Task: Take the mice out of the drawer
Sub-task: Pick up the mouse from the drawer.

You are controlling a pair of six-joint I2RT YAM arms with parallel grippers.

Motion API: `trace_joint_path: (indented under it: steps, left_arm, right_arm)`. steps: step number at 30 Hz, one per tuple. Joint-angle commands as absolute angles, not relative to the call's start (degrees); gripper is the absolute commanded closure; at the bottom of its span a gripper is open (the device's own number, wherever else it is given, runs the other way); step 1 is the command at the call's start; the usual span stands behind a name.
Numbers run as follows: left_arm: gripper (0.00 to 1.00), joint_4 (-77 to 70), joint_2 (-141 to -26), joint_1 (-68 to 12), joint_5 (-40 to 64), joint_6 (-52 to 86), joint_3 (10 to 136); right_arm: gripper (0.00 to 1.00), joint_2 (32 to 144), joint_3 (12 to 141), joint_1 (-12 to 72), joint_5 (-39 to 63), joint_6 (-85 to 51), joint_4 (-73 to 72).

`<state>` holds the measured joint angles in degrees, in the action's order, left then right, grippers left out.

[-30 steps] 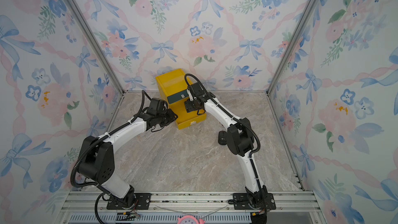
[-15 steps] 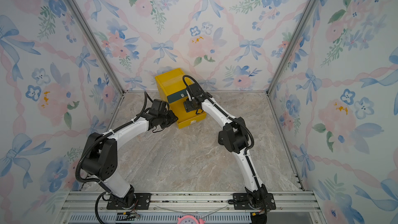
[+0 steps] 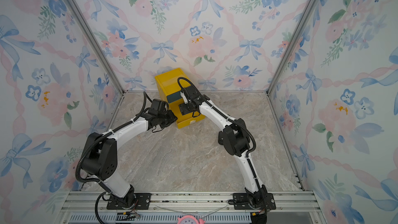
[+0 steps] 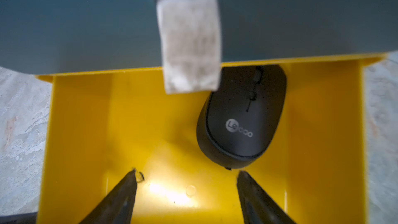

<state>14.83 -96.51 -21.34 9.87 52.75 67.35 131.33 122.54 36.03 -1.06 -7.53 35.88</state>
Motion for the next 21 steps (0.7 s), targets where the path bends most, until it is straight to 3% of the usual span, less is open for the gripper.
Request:
trace_joint_path:
  steps: [1,5,13,21]
  left_arm:
    - [0.70,14.9,-96.9,-21.0,10.0,53.1,66.8]
    - [0.70,14.9,-97.1,-21.0,10.1,53.0,67.0]
    - [0.71,15.0,-97.9,-21.0,10.6,53.3,67.4]
    - [0.71,14.9,-98.2,-20.9,10.7,53.5,67.3]
  right_arm:
    - [0.24,130.8,123.9,34.7,-4.9,-10.5,37.6]
    - [0.20,133.5,126.8,34.6,-6.4,-11.6,38.7]
    - [0.20,139.4,133.6,33.9,-5.3,-14.0,40.7]
    - [0.22,139.9,132.4,34.4,-5.2,-17.6,37.1]
